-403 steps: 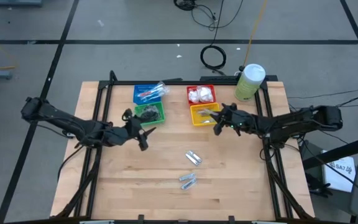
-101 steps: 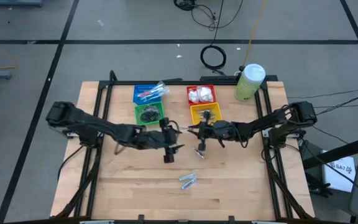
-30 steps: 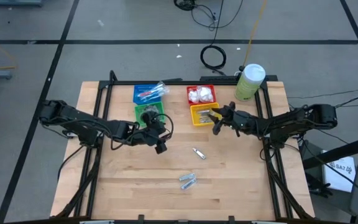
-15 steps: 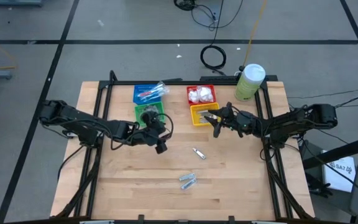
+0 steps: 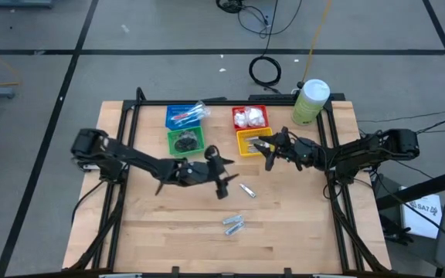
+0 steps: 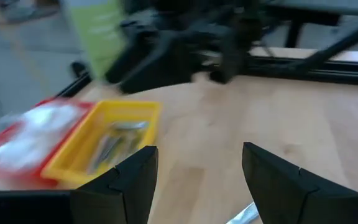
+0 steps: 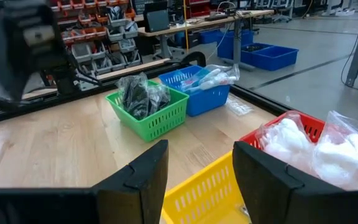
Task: Pick & Place Travel size toiletries
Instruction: Put the nail cutter into the yellow bin
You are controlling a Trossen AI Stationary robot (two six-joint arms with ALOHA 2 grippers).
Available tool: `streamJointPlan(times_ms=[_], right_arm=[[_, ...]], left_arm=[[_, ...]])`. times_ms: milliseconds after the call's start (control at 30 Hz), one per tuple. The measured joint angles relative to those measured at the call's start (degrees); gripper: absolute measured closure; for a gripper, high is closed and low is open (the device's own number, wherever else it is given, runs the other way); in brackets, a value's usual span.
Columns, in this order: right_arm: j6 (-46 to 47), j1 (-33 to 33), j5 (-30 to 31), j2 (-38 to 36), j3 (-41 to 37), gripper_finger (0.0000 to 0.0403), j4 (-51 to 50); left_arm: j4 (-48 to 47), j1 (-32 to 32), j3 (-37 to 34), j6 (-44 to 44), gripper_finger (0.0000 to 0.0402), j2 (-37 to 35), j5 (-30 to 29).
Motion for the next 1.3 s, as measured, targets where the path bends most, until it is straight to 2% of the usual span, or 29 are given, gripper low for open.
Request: streamJointPlan(times_ms=[100, 300, 533, 867, 1200, 1300], right_arm=[[0.0, 0.1, -0.1, 0.0, 0.0, 0.0232, 0.0], [0.0, 0.1, -0.1, 0.0, 0.0, 0.0232, 0.5], [0.0, 0.1, -1.2, 0.0, 0.0, 0.0232, 1.0], [0.0, 0.0, -3.0, 0.0, -0.1, 0.0232, 1.7], [0.0, 0.0, -3.9, 0.0, -0.1, 0.0232, 1.6], [0.0, 0.0, -4.5, 0.0, -0.1, 0.0232, 1.7]], left_arm=[[6.4, 0.0, 0.0, 3.9, 0.0174, 4.6, 3.9], [13.5, 0.6, 0.0, 4.8, 0.0174, 13.2, 13.4], [19.5, 1.6, 0.4, 10.3, 0.0174, 22.8, 17.6], [19.1, 3.3, 6.0, 11.1, 0.0174, 27.1, 21.9], [7.4, 5.3, 10.4, 13.4, 0.0174, 27.0, 27.6], [4.4, 5.6, 10.4, 13.4, 0.0174, 27.1, 27.7]])
